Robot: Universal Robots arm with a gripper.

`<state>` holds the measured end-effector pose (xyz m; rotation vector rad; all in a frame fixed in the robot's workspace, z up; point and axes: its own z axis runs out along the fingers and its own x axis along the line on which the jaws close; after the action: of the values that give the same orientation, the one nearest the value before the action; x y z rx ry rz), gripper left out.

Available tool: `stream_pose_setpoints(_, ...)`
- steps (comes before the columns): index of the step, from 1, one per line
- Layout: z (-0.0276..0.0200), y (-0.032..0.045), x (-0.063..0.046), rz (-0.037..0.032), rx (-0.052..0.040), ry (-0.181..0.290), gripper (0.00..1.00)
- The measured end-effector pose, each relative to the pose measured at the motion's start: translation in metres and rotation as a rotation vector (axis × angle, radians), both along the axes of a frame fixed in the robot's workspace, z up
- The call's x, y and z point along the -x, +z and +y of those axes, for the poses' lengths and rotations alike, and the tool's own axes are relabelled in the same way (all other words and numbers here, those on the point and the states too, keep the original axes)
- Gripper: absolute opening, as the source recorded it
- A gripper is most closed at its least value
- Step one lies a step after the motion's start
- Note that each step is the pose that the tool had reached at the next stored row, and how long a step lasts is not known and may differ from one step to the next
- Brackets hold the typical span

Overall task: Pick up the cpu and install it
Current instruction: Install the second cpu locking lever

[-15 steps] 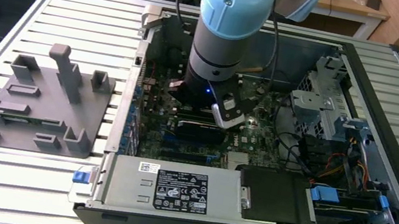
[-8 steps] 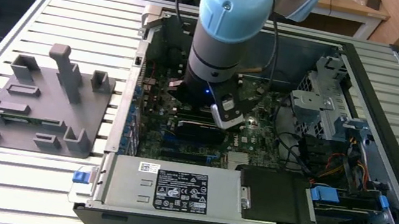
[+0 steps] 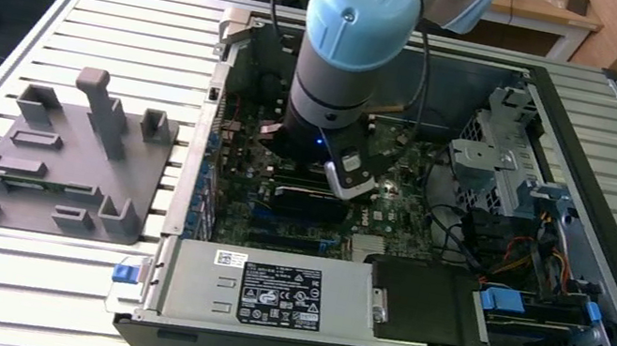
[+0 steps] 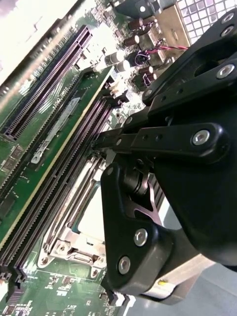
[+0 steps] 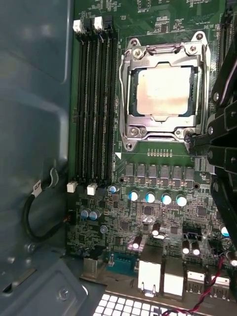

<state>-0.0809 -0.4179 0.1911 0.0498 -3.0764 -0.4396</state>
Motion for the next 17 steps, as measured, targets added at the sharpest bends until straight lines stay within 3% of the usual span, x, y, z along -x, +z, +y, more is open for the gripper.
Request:
stream_pose_setpoints(7,0.0,-0.0017,0.0013,0.0,-0.0124,0.0,0.11)
stream_pose_setpoints(13,0.0,-0.0022,0.0019,0.0001,-0.0153,0.0,0.11)
stream_pose_setpoints(17,0.0001,0.0044,0.002,-0.0001,-0.0155,0.0,0.11)
